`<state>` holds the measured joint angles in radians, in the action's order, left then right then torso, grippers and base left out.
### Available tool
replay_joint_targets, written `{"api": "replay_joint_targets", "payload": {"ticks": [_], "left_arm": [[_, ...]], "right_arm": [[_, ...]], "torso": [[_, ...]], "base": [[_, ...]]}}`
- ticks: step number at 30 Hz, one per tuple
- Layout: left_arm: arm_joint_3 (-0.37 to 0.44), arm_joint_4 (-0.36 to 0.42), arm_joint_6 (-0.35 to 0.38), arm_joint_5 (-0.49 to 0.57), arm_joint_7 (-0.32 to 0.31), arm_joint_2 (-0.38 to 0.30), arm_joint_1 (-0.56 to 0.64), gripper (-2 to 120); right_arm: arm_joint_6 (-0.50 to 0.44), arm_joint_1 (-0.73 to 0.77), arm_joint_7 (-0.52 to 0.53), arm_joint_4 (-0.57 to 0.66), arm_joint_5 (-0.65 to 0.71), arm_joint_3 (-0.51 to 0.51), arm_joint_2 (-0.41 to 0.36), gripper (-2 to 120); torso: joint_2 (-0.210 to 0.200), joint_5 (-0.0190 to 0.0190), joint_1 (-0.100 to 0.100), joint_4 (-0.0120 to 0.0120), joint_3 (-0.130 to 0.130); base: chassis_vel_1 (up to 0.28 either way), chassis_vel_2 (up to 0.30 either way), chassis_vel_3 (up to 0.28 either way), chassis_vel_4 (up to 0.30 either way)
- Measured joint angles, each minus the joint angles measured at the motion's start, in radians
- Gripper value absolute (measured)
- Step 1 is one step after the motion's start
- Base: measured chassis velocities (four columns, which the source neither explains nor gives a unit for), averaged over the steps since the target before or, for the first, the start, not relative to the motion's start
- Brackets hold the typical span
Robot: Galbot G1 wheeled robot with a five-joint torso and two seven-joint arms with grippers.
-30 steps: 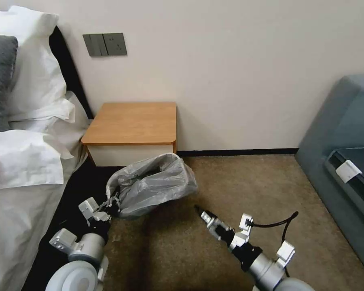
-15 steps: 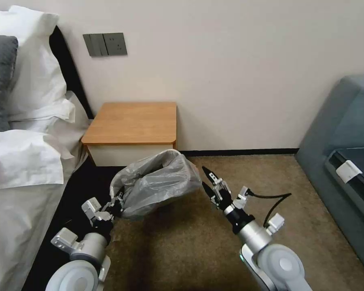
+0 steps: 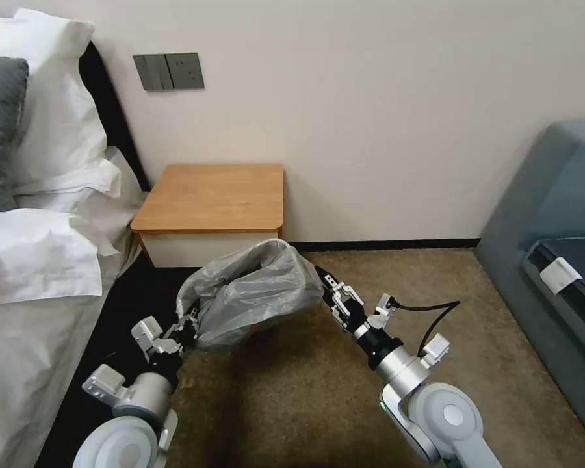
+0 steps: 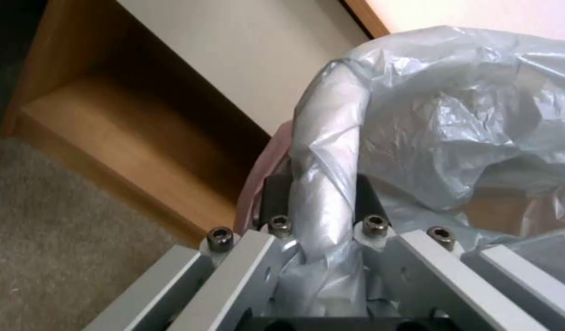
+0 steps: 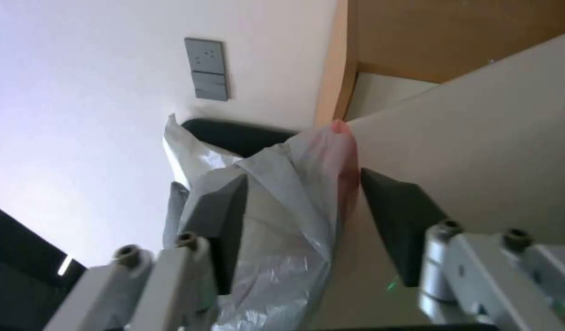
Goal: Pick up the garbage bag from the table and place it over the trash can.
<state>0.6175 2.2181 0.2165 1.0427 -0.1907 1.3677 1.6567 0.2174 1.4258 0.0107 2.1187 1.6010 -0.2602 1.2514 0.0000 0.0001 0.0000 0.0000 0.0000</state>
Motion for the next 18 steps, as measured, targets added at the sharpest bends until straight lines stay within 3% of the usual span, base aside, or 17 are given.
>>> {"api": "replay_joint_targets", "payload": {"ticks": [11,18], "left_arm": [[-0.001,-0.013,-0.005,-0.022,0.001,0.008,0.000,5],[-0.005,-0.020,-0.008,-0.028,0.004,0.012,-0.004,5]], "right_arm": [[-0.005,0.009,0.004,0.014,-0.011,0.003,0.003,4],[-0.007,0.007,0.016,0.011,-0.049,0.007,0.003,0]], "torso": [[0.000,-0.0001,0.000,0.0000,0.000],[0.000,-0.0001,0.000,-0.0001,0.000]], "base": [[0.000,0.000,0.000,0.000],[0.000,0.000,0.000,0.000]]}}
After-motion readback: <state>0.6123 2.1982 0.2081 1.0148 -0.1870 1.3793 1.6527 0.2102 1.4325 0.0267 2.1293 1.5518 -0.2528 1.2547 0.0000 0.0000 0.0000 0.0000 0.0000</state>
